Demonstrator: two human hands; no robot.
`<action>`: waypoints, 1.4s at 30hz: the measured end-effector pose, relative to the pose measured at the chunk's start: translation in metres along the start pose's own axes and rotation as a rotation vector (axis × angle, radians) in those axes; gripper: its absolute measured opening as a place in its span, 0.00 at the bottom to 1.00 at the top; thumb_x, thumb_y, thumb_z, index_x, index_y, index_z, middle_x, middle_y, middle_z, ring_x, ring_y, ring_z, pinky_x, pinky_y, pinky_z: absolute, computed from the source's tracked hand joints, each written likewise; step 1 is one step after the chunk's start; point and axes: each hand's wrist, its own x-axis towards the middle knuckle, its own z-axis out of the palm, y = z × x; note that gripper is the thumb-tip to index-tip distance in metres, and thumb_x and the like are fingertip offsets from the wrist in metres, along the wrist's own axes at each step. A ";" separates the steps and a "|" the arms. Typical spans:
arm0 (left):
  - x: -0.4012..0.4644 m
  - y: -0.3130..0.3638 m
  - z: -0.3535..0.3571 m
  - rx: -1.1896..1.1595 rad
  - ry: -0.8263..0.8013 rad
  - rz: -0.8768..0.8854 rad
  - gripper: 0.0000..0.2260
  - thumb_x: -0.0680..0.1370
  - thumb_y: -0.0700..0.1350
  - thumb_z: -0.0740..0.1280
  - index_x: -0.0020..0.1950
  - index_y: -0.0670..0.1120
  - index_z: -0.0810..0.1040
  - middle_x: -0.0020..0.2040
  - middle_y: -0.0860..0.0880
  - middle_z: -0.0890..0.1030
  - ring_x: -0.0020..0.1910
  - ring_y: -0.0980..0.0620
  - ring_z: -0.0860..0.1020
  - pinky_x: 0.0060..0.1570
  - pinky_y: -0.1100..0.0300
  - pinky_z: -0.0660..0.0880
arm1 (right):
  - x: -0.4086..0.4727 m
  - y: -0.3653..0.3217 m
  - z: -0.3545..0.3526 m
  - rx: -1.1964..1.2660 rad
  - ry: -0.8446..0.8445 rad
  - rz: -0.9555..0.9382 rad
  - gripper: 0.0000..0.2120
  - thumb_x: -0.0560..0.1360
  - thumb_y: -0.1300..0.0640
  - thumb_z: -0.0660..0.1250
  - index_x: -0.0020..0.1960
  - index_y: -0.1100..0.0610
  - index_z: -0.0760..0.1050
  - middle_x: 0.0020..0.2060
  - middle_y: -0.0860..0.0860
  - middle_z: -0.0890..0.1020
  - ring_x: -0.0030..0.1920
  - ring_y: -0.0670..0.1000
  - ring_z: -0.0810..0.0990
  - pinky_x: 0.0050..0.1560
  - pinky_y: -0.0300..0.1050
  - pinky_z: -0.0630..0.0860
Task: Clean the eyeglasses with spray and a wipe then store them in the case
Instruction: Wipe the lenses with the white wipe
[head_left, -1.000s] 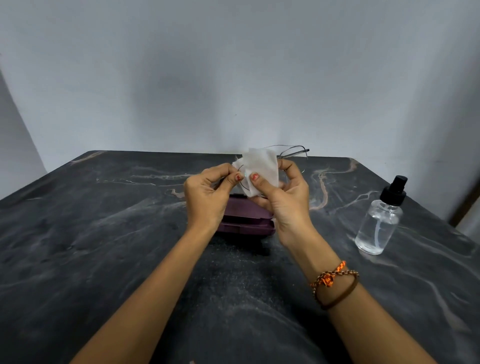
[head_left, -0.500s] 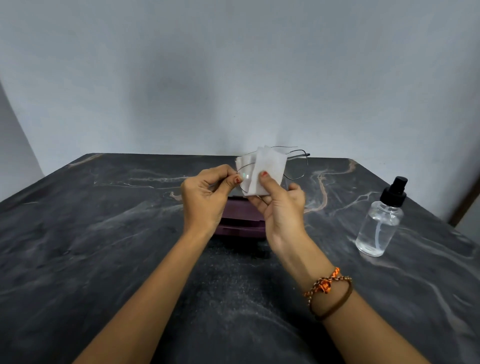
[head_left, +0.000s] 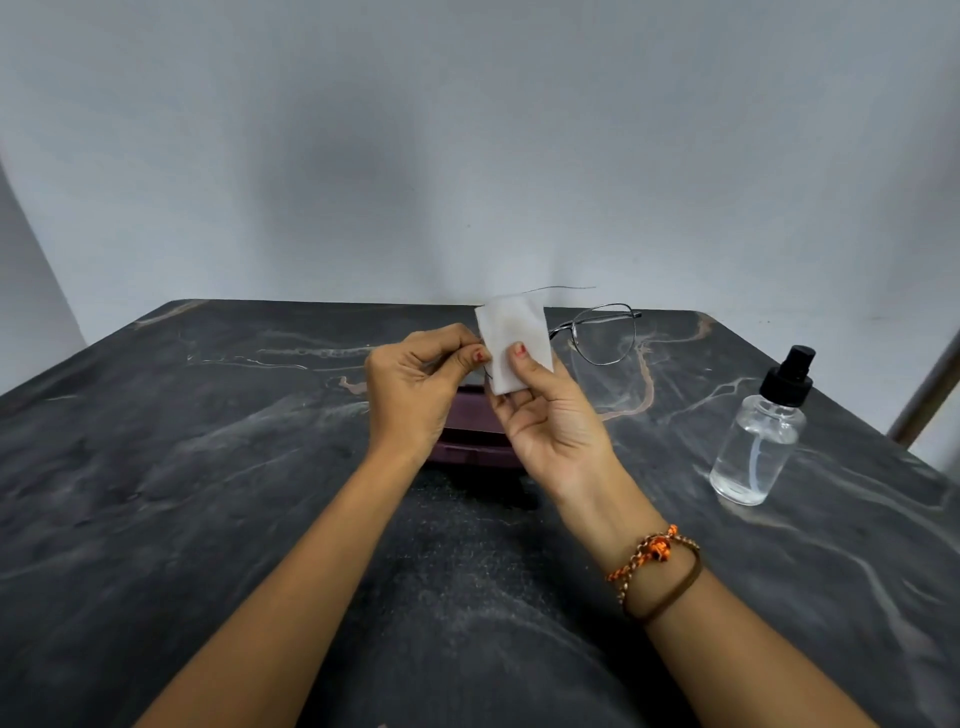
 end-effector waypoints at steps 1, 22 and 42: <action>0.000 0.000 0.000 0.002 -0.001 0.011 0.15 0.66 0.36 0.72 0.45 0.55 0.79 0.33 0.66 0.81 0.40 0.60 0.79 0.45 0.64 0.78 | 0.000 0.000 0.000 -0.015 -0.009 -0.006 0.07 0.72 0.67 0.63 0.45 0.58 0.76 0.33 0.50 0.84 0.33 0.46 0.83 0.37 0.37 0.79; 0.002 -0.004 -0.002 -0.076 -0.029 0.015 0.11 0.64 0.37 0.73 0.44 0.47 0.81 0.33 0.62 0.83 0.40 0.57 0.81 0.42 0.67 0.77 | 0.000 -0.004 -0.003 -0.129 -0.050 -0.040 0.06 0.68 0.62 0.66 0.45 0.59 0.77 0.33 0.50 0.85 0.34 0.44 0.83 0.34 0.35 0.79; 0.000 0.000 0.000 -0.005 -0.054 0.005 0.12 0.64 0.35 0.73 0.44 0.47 0.80 0.35 0.58 0.81 0.40 0.50 0.80 0.44 0.57 0.79 | -0.002 -0.006 0.002 -0.056 0.044 -0.046 0.04 0.71 0.68 0.65 0.45 0.62 0.75 0.31 0.52 0.84 0.30 0.45 0.83 0.29 0.34 0.77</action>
